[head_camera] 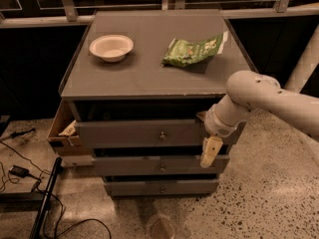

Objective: Open top drawer

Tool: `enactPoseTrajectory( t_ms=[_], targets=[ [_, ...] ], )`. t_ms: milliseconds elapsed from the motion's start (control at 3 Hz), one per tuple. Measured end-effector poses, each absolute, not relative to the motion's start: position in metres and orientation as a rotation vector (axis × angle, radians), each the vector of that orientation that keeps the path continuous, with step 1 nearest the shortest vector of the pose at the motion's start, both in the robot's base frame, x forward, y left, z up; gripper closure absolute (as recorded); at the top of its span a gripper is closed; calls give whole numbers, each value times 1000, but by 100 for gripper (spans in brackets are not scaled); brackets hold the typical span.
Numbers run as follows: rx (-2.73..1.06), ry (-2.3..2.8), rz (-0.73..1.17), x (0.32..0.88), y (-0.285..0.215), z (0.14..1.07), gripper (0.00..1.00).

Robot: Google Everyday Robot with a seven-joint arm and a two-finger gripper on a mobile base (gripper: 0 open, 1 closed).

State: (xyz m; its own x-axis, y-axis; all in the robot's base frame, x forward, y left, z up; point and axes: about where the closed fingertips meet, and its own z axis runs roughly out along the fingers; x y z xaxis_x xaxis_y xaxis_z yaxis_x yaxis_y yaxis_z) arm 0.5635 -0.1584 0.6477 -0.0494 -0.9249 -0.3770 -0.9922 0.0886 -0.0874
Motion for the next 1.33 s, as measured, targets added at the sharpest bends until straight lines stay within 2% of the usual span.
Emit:
enactPoseTrajectory(
  t_ms=[1333],
  targets=[
    [-2079, 2076, 545, 499, -166, 677, 0]
  ],
)
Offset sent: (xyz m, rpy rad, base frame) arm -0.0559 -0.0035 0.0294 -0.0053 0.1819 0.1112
